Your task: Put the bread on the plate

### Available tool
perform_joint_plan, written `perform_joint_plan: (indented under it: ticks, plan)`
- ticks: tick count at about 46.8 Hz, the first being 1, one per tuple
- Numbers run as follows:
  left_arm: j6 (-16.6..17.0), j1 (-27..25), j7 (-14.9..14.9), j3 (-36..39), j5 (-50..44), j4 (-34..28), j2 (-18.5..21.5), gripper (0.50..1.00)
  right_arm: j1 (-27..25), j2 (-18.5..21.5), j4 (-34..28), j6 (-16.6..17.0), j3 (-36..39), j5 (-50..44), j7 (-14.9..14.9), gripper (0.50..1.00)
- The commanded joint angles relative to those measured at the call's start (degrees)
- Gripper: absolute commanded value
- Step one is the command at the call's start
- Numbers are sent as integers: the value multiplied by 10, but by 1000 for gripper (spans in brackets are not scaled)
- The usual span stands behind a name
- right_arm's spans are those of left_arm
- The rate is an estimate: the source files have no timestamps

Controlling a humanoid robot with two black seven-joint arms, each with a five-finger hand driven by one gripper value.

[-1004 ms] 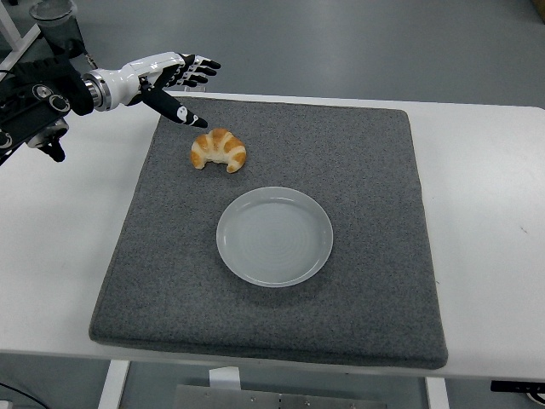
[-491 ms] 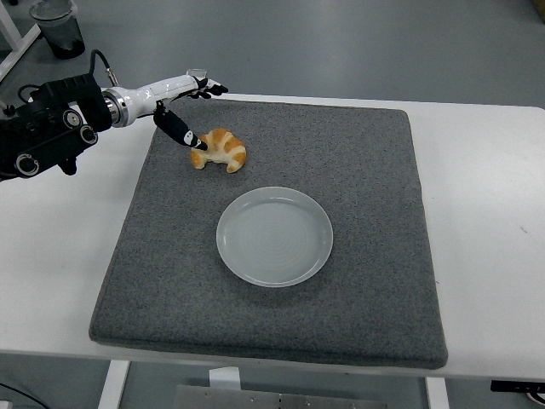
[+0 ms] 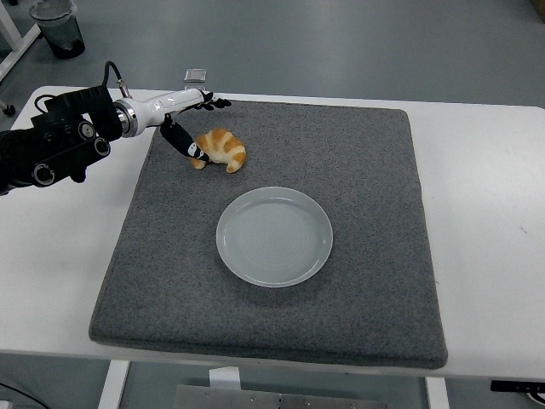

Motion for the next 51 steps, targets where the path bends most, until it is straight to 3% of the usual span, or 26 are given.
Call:
perform_joint_plan:
  ticks: [1,19,30,33,51]
  plan:
    - [1,0,0,0,0,5,-3,975,0,0,0,0,0,0,0,930]
    - [7,-2,1,16,0,60,-50,971,0,0,1,0,0,0,0,932]
    - [7,-2,-2,17,0,103,-83,934,0,0,0,0,0,0,0,930]
    - [7,-2,-2,17,3,110,-87,904,0,0,0,0,0,0,0,930]
    - [7,-2,-3,31,12,119,-100,902,0,0,1,0,0,0,0,930]
